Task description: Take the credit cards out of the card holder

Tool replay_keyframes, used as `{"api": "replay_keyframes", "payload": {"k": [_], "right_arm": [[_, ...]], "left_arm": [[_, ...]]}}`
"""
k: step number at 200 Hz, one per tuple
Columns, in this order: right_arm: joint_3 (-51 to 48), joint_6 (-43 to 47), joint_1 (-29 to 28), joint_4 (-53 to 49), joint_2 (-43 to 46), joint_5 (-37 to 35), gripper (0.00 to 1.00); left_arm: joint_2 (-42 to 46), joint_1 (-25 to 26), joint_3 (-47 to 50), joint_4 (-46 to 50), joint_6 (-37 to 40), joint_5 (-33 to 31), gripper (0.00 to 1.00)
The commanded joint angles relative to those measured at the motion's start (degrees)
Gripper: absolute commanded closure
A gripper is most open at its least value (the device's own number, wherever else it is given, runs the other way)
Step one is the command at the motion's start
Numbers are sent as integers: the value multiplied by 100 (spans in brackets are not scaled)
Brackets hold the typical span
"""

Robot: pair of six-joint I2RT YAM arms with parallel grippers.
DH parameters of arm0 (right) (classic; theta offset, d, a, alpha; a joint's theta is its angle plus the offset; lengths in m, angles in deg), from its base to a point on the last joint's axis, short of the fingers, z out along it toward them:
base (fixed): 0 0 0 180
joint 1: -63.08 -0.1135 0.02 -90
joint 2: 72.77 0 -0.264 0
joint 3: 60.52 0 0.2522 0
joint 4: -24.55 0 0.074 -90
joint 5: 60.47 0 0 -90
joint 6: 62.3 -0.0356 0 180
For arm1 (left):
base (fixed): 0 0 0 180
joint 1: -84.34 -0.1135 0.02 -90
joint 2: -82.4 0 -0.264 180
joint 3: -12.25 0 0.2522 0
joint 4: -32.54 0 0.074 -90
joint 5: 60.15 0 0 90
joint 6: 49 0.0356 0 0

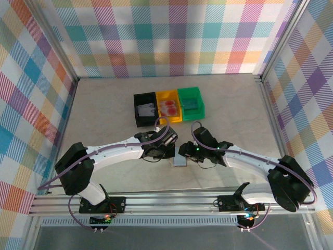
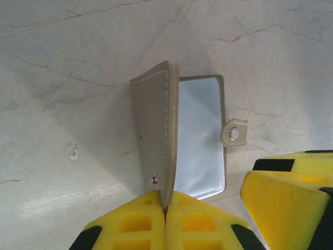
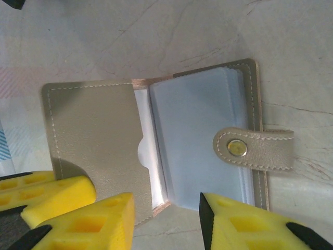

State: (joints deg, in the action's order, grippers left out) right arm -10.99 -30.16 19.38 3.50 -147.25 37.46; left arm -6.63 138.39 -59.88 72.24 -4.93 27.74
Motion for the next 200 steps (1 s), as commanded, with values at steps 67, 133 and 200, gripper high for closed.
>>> {"api": "replay_keyframes", "payload": {"k": [67,133,200], "right_arm": [[-26,39,-226,103,-478,-425,63],[110,224,-244,101,-711,-410,64],[238,276,-366,209,-1005,-346,66]], "left_arm": [[434,-253,671,-464,-78,124,100],[476,-333,1223,-622,-7,81,100],[261,-393,1510,-808,118,-28,100]]}}
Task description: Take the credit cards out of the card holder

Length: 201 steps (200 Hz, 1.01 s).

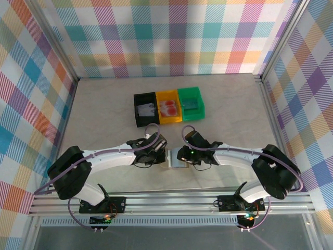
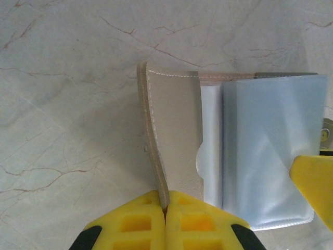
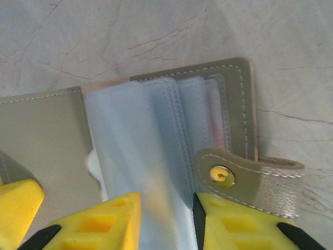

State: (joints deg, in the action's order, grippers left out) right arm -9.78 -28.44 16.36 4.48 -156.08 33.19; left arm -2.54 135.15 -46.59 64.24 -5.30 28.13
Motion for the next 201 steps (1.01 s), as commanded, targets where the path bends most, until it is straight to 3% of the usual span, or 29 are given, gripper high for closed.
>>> {"api": "replay_keyframes", "payload": {"k": [1,36,119,135,156,201], "right_arm": [[113,108,-65,120,-123,81,66],[240,324,-187,450,-174,422,65],[917,472,-505,241,-273,443,65],[966,375,-505,-200,-165,59,66],[964,270,-494,-949,99,-552,56],[777,235,-496,-1216,58,-620,52]], "left_arm": [[-151,-70,187,-13,156,-71,100],[-265,-127,359,-152,175,-62,100],[-313,-140,456,-457,247,-53,100],[-279,-137,455,-423,268,-54,100],[-201,-141,491,-418,278,-43,100],[-147,-141,475,-408,313,-18,100]]}}
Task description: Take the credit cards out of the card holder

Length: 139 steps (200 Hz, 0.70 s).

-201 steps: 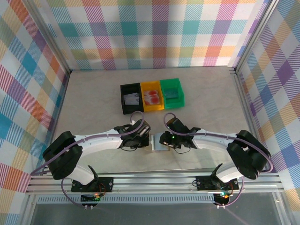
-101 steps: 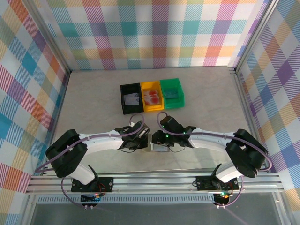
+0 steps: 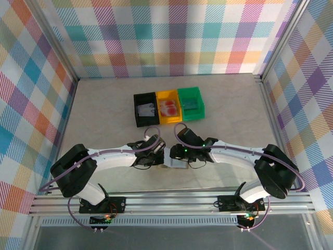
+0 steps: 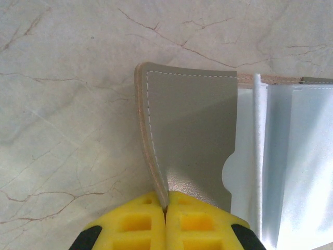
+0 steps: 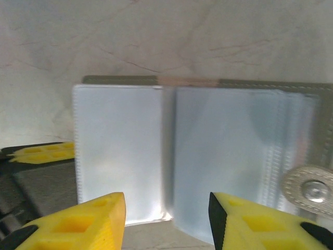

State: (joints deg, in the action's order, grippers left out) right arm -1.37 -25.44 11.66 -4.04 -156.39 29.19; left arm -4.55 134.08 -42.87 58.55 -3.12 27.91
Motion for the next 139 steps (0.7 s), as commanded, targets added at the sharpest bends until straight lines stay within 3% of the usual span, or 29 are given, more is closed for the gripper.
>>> {"api": "replay_keyframes", "payload": {"k": [1,139], "right_arm": [[-74,-69,-26,-363,94,-234,52],[-141,-165,9,-457,-372,-686,50]], "left_arm": [[55,-30,103,157,95,6,100],[-12,-29,111,94,64,57,100]]}}
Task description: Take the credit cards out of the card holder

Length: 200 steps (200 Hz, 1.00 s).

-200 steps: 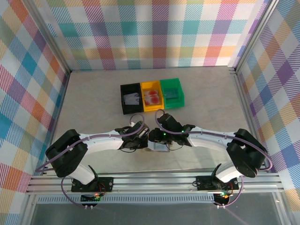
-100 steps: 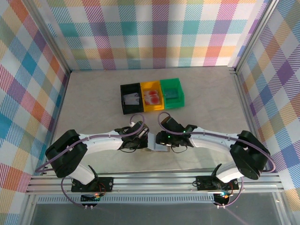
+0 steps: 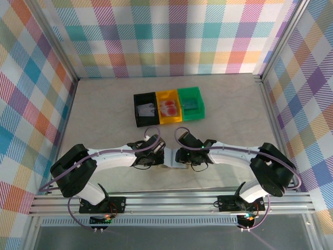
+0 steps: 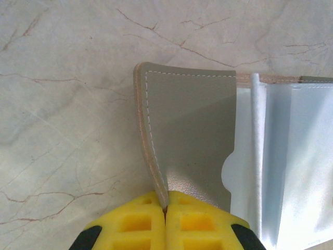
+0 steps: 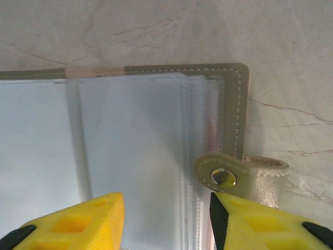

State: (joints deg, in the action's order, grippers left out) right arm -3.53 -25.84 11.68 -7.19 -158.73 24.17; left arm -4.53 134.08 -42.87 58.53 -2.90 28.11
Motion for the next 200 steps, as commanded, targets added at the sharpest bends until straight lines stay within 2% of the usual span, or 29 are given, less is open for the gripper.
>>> {"api": "replay_keyframes", "payload": {"k": [1,31,61,113,158,183,200], "right_arm": [[74,-123,7,-130,-144,-179,50],[136,-81,2,177,-410,157,50],[146,51,-37,591,-384,448,56],[359,173,-45,420,-315,461,67],[494,252,-50,347,-255,500,72],[635,300,-102,339,-201,610,81],[782,340,-168,236,-107,592,82]], "left_arm": [[-15,-27,111,96,41,44,100],[-101,-33,119,0,-8,85,100],[-199,-25,102,-76,-34,136,100],[-227,-25,68,-46,-14,137,100],[-227,-25,68,-27,9,128,100],[-210,-25,58,3,25,101,100],[-184,-25,26,51,40,73,100]]}}
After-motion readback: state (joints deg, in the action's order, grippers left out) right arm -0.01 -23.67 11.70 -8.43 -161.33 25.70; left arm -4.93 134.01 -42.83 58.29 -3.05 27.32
